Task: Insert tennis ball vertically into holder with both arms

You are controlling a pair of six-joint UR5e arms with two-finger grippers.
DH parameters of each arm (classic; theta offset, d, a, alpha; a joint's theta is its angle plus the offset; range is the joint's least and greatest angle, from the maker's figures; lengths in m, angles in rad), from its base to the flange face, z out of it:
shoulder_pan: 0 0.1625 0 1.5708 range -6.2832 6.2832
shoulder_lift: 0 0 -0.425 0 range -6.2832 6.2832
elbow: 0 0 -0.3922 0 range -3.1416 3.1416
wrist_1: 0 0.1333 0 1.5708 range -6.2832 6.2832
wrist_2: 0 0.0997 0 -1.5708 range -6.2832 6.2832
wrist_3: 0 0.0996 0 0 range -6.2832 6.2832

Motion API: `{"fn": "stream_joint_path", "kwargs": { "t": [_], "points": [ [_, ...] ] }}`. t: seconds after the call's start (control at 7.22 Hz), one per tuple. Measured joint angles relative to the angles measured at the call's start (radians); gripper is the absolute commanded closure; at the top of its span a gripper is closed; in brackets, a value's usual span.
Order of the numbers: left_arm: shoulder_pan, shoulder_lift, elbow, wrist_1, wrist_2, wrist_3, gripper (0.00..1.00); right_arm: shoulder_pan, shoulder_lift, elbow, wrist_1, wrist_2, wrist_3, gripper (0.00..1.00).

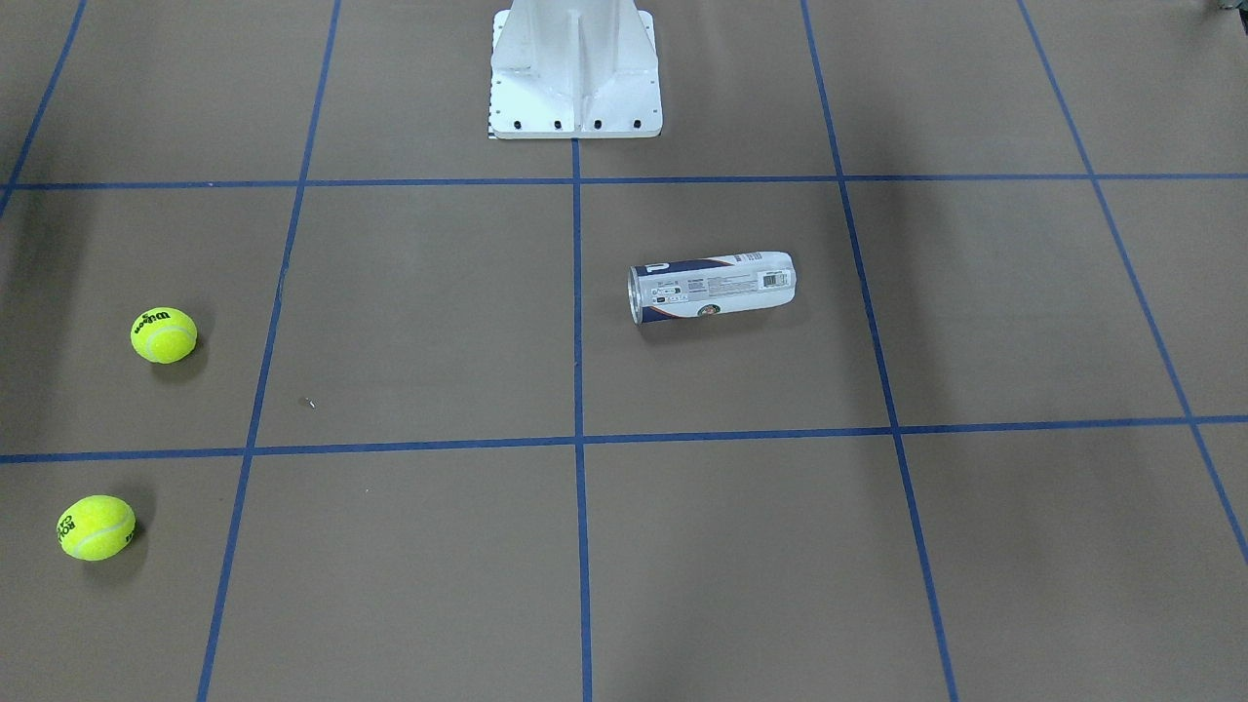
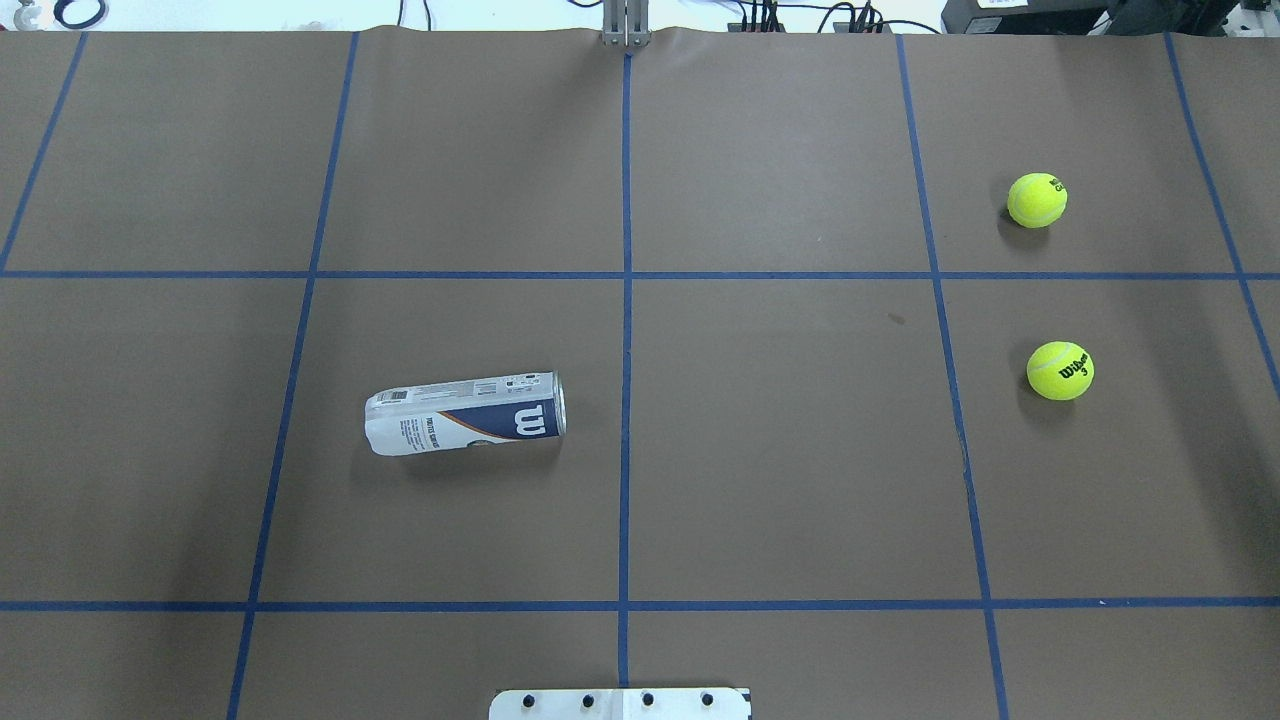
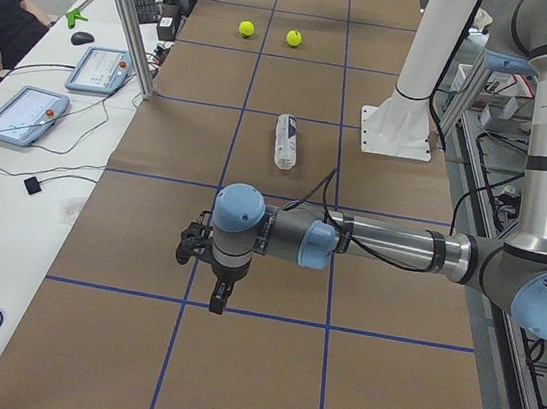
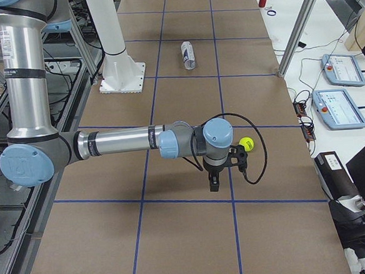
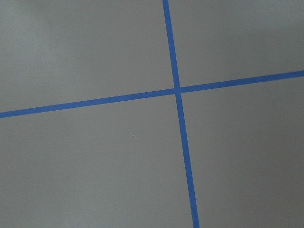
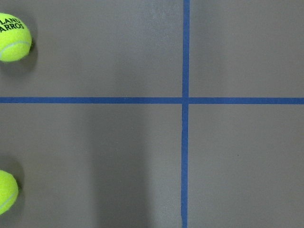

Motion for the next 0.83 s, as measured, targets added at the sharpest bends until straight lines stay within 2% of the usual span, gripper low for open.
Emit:
{"fn": "stream_joint_path", "kwargs": {
  "t": [0.42,0.69,0.83],
  "points": [
    [0.001,-0.001,-0.006,-0.006,-0.007,0.001,0.0,0.0,0.001,0.003,0.001,0.002,0.001,0.01],
    [0.002,-0.055,-0.018,-0.017,-0.085,-0.004,0.0,0.0,0.003,0.002,0.002,0.017,0.001,0.01],
    [0.004,-0.091,-0.027,-0.069,-0.111,-0.006,0.0,0.0,0.002,0.001,0.002,0.024,0.002,0.01]
  ]
}}
